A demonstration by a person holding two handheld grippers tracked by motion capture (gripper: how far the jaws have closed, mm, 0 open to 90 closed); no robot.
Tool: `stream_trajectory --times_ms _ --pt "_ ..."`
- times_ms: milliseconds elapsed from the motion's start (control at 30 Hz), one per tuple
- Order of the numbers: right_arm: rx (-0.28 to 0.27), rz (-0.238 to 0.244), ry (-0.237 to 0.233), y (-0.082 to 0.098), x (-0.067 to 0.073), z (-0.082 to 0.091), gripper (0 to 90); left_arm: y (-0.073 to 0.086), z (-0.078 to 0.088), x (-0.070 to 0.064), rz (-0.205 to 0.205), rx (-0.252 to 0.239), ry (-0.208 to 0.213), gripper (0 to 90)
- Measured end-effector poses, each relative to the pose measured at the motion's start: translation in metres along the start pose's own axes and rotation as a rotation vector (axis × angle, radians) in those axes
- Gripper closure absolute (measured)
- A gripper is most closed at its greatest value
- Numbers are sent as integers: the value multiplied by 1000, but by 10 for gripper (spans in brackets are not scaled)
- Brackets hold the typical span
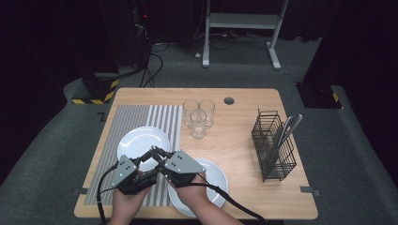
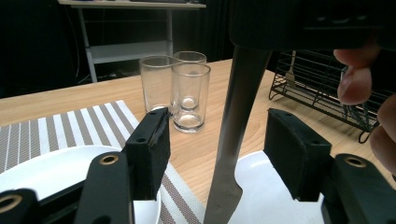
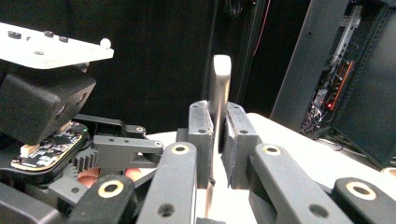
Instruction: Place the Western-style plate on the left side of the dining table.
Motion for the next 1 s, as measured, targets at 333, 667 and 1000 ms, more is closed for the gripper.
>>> stream_trajectory --times_ms 333,667,1000 --pt "10 -27 -9 6 1 1 831 2 0 0 -10 1 -7 526" --pt "14 -29 -5 9 2 3 831 4 2 -3 5 -7 12 629" --pt "33 -38 -6 12 2 0 828 7 3 -6 -38 -17 21 764"
Point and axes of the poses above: each handheld gripper's, and its own axes: z roughly backward along the jaws, y roughly out of its underside, x roughly to its left, the point moved 2 cm from there along -z, roughly forward along the jaws, and after that the axes turned 10 degrees about -y, right-handed, at the moved point
